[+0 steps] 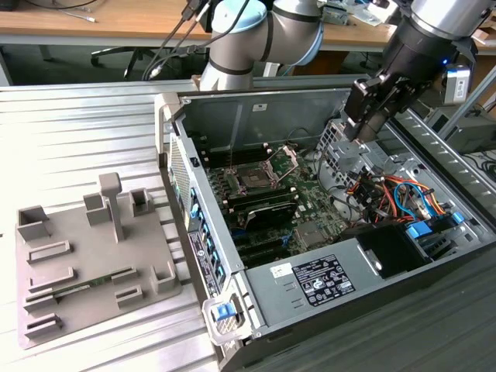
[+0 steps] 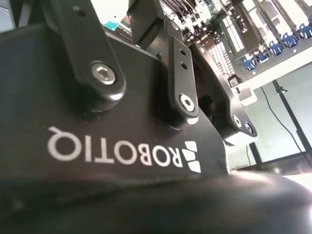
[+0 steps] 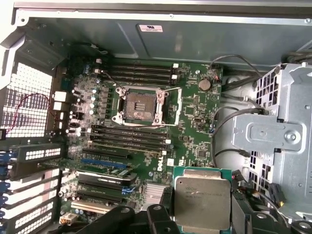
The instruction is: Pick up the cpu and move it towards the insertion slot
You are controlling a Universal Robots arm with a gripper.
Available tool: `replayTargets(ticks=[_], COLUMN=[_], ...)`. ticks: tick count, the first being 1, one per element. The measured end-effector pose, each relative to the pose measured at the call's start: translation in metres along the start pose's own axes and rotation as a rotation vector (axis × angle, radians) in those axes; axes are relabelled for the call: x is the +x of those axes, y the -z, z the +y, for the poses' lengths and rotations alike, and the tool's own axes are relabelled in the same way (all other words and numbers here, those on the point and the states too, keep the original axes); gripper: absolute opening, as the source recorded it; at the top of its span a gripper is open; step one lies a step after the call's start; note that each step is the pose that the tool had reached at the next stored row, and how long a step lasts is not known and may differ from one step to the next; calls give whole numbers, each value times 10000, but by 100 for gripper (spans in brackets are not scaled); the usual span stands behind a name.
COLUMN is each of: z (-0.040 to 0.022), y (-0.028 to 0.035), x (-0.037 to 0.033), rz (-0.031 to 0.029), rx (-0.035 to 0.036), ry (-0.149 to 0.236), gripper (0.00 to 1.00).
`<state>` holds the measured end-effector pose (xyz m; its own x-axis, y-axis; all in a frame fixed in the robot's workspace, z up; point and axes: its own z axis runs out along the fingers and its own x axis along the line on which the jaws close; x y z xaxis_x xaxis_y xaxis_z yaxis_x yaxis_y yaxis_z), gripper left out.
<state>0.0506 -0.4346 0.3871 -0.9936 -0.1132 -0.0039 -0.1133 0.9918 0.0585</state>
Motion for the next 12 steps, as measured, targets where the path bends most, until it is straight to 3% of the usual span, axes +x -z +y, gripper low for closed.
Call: replayTargets(ticks=[12], z=[-17], y=[0], x=[-146], rz=[0], rx=[0], ry=[0], gripper=[55])
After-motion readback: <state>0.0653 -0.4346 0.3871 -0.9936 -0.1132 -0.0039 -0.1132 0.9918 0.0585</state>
